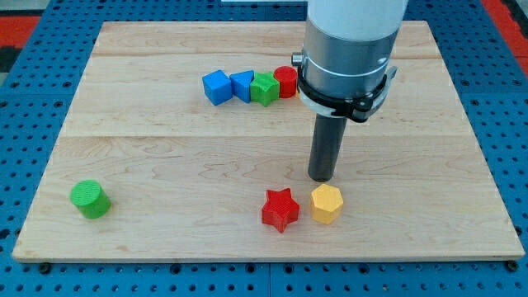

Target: Move the red star parallel to the bottom of the green star

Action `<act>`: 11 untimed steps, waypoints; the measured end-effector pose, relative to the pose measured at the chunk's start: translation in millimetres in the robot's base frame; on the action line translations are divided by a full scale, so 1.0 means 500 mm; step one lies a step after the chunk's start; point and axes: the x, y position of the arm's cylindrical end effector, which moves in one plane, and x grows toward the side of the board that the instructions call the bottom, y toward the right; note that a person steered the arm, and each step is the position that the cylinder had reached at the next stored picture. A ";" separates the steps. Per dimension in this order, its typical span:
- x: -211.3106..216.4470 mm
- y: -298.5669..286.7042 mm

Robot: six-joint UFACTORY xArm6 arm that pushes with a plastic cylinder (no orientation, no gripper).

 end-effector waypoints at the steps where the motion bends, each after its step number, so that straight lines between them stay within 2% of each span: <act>1: 0.028 0.122; 2: 0.120 0.177; 3: 0.196 0.091; 4: 0.186 -0.053; 5: 0.082 -0.121; 6: -0.012 -0.136; 7: 0.010 -0.135; 8: 0.083 -0.163; 9: 0.084 -0.250; 11: -0.080 -0.246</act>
